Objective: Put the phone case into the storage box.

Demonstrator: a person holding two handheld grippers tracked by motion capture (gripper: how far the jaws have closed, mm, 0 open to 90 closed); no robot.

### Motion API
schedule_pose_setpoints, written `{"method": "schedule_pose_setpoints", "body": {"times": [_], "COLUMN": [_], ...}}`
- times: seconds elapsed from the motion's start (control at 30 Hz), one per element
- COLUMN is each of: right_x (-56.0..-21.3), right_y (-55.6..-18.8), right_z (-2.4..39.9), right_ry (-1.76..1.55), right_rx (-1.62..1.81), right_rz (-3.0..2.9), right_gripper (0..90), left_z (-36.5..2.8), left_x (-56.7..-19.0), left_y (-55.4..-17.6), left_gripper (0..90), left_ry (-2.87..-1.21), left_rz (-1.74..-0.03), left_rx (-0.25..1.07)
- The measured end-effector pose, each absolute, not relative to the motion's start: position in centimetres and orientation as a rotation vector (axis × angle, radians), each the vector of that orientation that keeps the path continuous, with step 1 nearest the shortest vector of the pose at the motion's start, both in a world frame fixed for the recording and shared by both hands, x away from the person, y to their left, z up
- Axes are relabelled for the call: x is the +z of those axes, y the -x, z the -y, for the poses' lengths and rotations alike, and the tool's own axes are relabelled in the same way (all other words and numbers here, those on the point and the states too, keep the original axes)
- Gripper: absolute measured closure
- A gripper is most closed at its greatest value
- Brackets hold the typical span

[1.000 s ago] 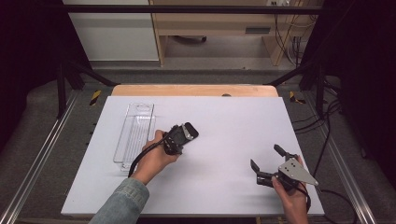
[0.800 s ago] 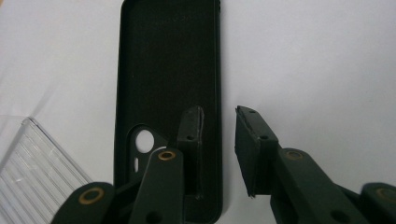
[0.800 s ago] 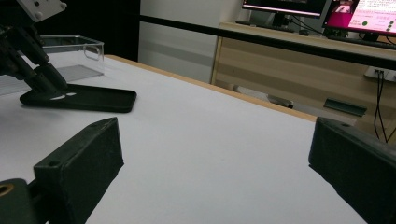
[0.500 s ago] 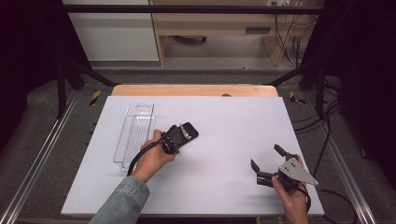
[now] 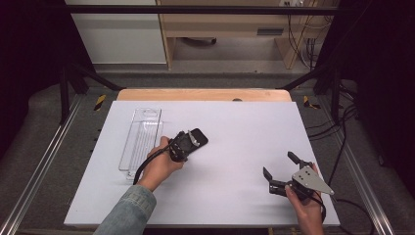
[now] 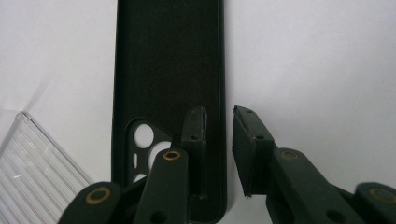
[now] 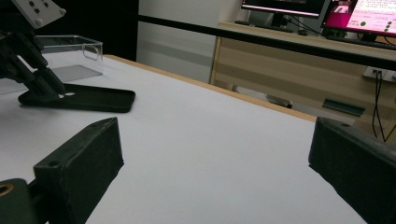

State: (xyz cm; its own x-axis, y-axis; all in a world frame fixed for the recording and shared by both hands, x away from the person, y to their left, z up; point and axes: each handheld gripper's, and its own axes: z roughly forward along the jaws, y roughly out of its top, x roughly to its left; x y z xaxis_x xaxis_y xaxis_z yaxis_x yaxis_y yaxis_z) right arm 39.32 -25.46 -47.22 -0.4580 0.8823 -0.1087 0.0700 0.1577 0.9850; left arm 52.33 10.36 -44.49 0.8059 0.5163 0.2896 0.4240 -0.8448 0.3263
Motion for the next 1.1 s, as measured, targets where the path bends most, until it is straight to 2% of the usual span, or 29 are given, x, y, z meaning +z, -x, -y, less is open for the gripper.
{"method": "schedule_pose_setpoints", "body": {"times": [1.1], "right_x": [-47.20], "right_y": [-39.29], "right_z": [25.54], "right_ry": [-0.920], "right_rx": [1.383], "right_rz": [-1.692], "right_gripper": [2.9], "left_z": [-10.13], "left_x": [-45.13], "left_y": [-52.76], "left_gripper": [73.9], "left_ry": [-2.767], "left_rz": [-0.762], "left_rx": [0.532]}}
